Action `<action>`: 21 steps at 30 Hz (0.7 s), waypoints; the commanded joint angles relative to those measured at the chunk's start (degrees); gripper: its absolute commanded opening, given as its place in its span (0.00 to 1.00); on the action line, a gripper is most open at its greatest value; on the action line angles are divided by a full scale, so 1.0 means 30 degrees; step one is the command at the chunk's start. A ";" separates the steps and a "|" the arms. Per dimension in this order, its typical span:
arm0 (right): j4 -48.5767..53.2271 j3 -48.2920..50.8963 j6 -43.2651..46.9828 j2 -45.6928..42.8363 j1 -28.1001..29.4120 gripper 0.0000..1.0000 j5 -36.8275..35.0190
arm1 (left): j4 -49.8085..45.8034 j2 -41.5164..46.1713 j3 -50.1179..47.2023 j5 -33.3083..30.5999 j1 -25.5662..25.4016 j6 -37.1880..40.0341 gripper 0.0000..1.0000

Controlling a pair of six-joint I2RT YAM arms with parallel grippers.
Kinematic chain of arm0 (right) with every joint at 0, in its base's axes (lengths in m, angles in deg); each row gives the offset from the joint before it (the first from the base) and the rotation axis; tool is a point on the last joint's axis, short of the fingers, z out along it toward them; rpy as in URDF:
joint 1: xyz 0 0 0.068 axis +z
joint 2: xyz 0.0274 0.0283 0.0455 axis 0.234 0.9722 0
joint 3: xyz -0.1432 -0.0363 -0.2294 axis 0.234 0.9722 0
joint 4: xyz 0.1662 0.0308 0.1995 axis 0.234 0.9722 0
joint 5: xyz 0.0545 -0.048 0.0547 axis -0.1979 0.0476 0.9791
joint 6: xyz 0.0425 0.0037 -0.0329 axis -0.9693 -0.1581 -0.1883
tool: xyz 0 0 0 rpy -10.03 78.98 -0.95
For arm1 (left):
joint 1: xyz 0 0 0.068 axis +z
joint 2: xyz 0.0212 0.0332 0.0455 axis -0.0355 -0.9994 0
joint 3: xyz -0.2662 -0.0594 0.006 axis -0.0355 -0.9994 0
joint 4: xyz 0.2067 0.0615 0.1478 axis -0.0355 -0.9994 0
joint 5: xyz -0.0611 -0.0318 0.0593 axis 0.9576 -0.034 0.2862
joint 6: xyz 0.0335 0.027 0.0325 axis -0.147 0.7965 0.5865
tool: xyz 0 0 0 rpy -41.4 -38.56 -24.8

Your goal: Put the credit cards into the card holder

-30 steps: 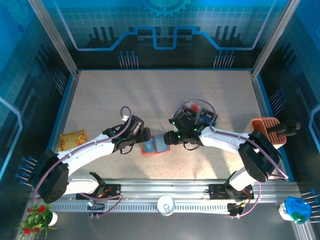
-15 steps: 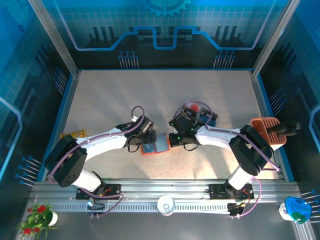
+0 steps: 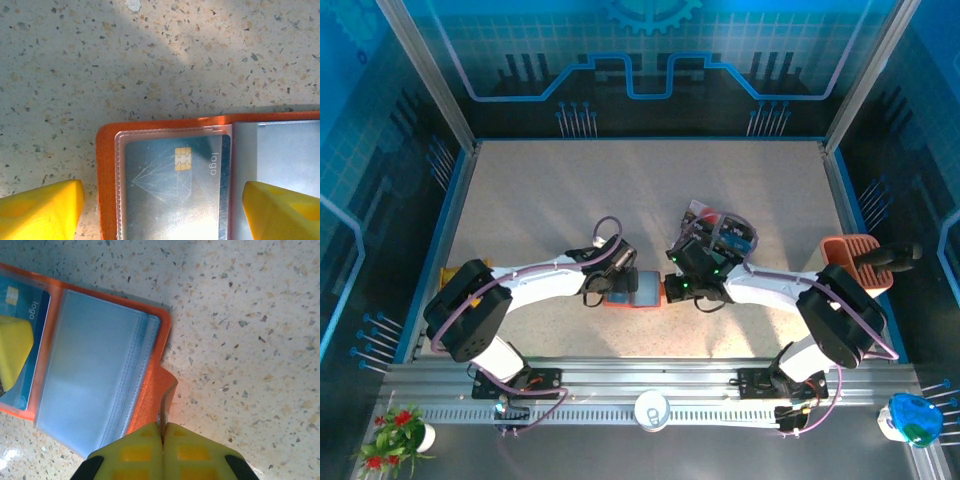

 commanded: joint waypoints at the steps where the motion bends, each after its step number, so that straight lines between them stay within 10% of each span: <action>1: -0.0499 0.0413 -0.0708 -0.0459 0.0326 0.00 -0.0087 | 0.0254 -0.0384 -0.0112 -0.0426 -0.0188 0.0264 0.84; 21: -0.0647 0.0710 -0.1064 -0.0524 0.0421 0.00 -0.0145 | -0.0182 -0.0877 -0.0710 -0.1862 -0.0378 0.0418 0.84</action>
